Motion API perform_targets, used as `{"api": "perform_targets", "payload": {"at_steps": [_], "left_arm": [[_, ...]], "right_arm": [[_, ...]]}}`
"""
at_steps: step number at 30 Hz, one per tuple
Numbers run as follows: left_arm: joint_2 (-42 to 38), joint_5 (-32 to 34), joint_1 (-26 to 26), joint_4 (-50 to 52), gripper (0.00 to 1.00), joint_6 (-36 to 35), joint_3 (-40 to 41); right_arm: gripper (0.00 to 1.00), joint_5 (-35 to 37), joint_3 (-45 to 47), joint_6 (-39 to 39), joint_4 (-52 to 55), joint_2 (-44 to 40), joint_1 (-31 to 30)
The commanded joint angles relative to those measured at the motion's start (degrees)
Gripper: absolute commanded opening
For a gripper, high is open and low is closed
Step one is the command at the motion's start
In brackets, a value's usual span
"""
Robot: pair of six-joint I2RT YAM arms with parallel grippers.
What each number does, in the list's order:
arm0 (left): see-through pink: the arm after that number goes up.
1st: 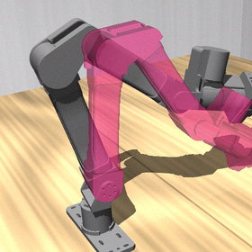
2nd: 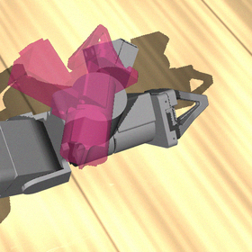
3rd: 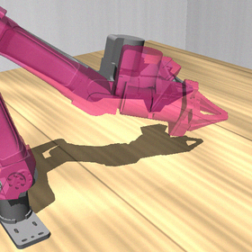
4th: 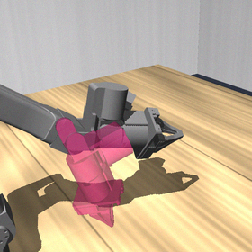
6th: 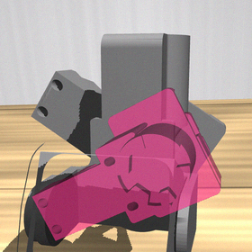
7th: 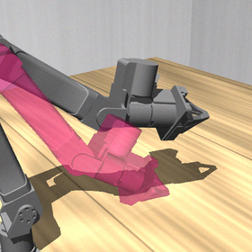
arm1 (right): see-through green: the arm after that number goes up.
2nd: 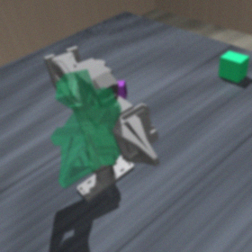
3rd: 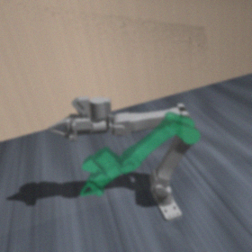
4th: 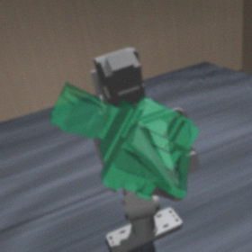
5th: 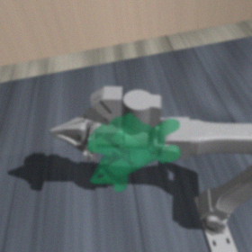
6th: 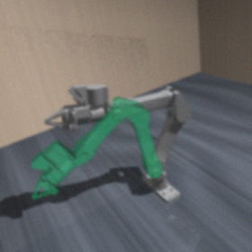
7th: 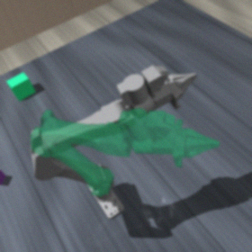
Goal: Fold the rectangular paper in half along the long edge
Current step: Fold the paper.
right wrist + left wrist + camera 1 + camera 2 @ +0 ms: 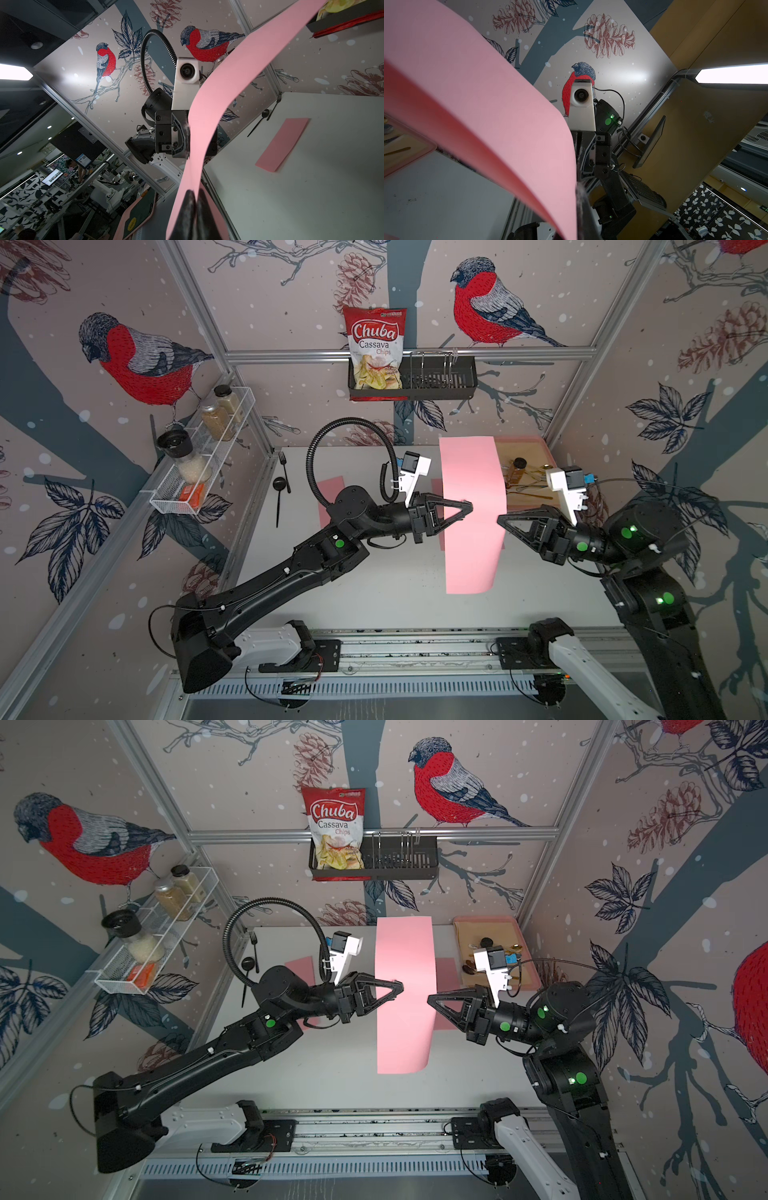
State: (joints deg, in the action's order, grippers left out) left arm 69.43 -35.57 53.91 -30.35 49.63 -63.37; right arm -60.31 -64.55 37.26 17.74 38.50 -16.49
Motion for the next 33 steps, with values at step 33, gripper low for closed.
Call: {"api": "perform_targets", "payload": {"at_steps": [33], "left_arm": [[0.6, 0.1, 0.0, 0.4, 0.00, -1.4, -2.4]], "right_arm": [[0.00, 2.1, 0.3, -3.9, 8.5, -3.4, -1.5]]}}
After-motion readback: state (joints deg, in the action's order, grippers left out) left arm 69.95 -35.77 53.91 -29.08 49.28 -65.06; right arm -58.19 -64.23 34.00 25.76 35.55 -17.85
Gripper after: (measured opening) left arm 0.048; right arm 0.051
